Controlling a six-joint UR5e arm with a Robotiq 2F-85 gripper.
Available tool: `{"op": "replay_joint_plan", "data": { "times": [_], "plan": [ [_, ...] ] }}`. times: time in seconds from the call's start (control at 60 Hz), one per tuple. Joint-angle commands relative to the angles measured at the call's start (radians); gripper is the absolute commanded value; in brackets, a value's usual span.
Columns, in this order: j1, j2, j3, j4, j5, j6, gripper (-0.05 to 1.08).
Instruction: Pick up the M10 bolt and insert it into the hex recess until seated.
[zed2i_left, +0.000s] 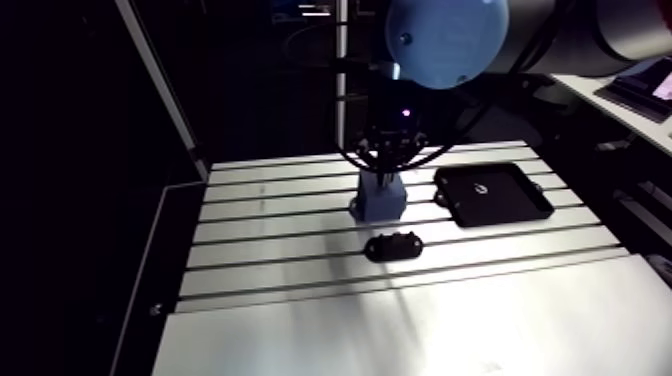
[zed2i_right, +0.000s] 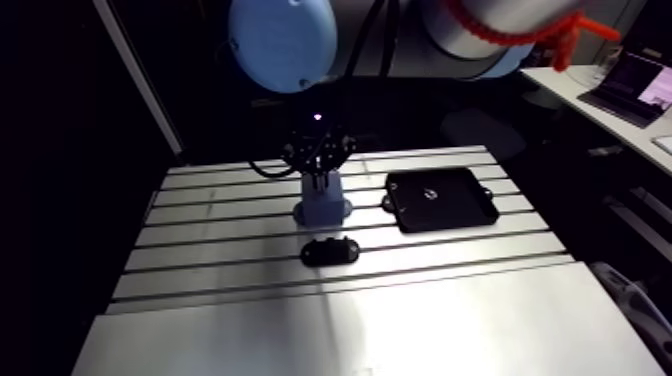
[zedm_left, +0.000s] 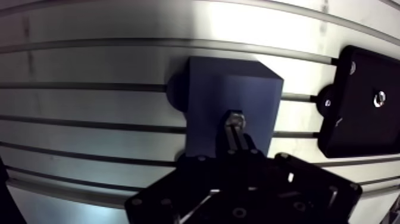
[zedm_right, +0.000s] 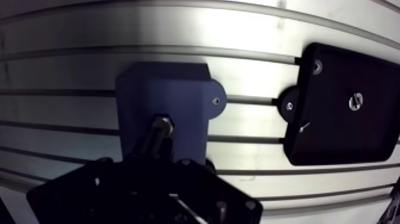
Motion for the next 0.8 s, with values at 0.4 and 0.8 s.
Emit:
{"op": "replay_joint_plan", "data": {
  "times": [0.4, 0.8],
  "plan": [
    [0.000, 0.011, 0.001, -0.038, -0.002, -0.006, 1.06],
    [0.000, 0.011, 0.002, -0.035, -0.002, -0.006, 1.06]
  ]
}}
